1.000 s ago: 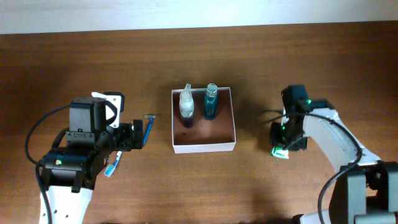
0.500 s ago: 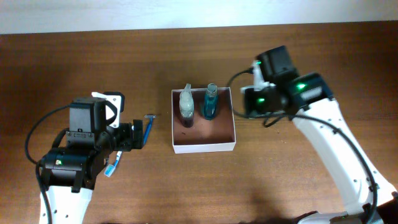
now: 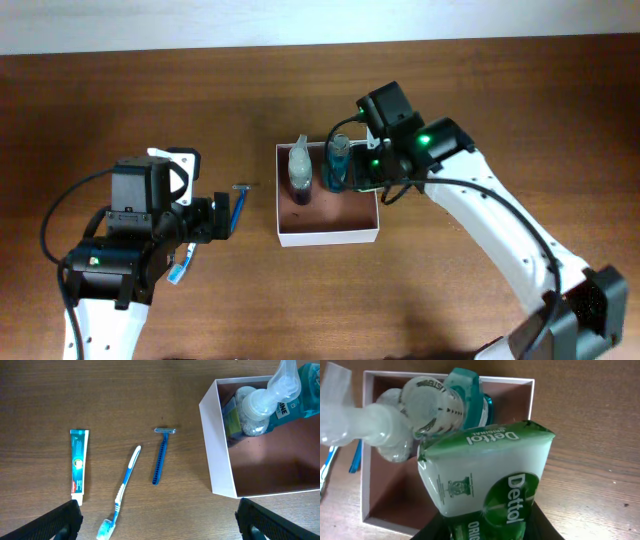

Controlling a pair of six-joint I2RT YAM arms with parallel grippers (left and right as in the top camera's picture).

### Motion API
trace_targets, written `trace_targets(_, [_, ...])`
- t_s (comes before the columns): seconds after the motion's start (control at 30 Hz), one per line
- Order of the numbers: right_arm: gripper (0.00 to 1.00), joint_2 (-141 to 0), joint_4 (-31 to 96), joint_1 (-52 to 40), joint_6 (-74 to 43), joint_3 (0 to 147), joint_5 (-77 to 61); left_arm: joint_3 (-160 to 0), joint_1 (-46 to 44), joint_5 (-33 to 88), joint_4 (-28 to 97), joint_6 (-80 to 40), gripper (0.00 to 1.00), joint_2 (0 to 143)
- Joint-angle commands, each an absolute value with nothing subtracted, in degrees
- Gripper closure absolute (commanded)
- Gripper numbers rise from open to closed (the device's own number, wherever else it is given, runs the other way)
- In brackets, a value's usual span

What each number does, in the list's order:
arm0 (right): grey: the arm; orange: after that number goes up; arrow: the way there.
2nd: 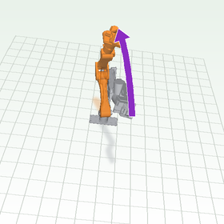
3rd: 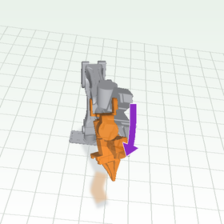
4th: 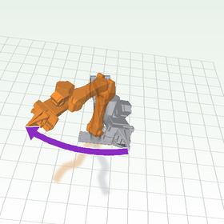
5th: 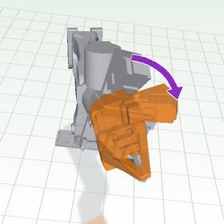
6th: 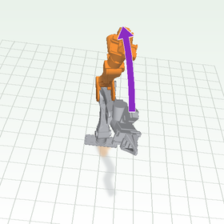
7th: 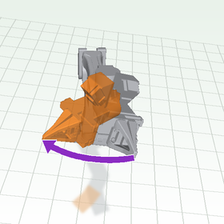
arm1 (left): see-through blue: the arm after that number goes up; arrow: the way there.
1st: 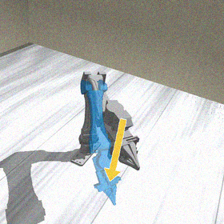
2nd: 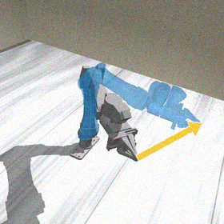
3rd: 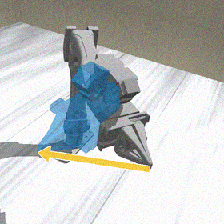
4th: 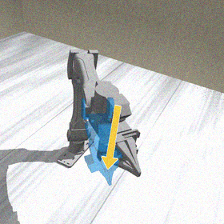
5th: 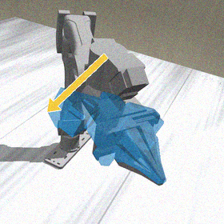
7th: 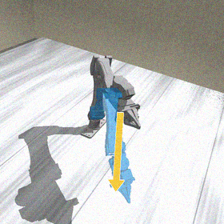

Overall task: Pack container
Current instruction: 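Carry the Dettol box into the box and release it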

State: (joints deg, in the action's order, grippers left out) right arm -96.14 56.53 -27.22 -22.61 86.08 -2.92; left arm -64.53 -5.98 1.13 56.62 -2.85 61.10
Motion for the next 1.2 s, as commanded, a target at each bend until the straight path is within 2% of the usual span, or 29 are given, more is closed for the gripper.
trace_targets(0.0, [0.93,-97.8,56.1,-27.7,-24.1,87.1,-2.6,-65.6,-5.8,1.7,56.7,-3.2,0.01,61.1])
trace_targets(0.13, [0.90,-99.3,56.0,-27.7,-24.1,87.1,-2.6,-65.6,-5.8,1.7,56.7,-3.2,0.01,61.1])
trace_targets(0.2, [0.80,-99.9,56.1,-27.7,-24.1,87.1,-2.6,-65.6,-5.8,1.7,56.7,-3.2,0.01,61.1])
trace_targets(0.23, [0.72,-100.2,56.1,-27.7,-24.1,87.1,-2.6,-65.6,-5.8,1.7,56.7,-3.2,0.01,61.1])
trace_targets(0.27, [0.70,-100.4,56.1,-27.7,-24.1,87.1,-2.6,-65.6,-5.8,1.7,56.7,-3.2,0.01,61.1])
trace_targets(0.4, [0.68,-100.8,56.1,-27.7,-24.1,87.1,-2.6,-65.6,-5.8,1.7,56.7,-3.2,0.01,61.1])
trace_targets(0.57, [0.47,-100.8,56.1,-27.7,-24.1,87.1,-2.6,-65.6,-5.8,1.7,56.7,-3.2,0.00,61.1])
trace_targets(0.83, [0.46,-99.7,56.8,-27.7,-22.8,87.1,-0.4,-65.6,-5.8,1.7,56.8,-3.2,0.00,61.1])
trace_targets(1.03, [0.39,-91.0,59.4,-26.1,-26.5,87.2,13.3,-65.6,-5.8,1.7,57.6,-3.2,0.01,61.1])
trace_targets(1.1, [0.32,-88.0,60.4,-23.6,-28.1,87.2,15.8,-65.6,-5.8,1.7,57.6,-3.2,0.01,61.1])
trace_targets(1.17, [0.20,-85.4,61.4,-19.7,-28.8,87.1,15.9,-65.6,-5.8,1.7,57.6,-3.2,0.01,61.1])
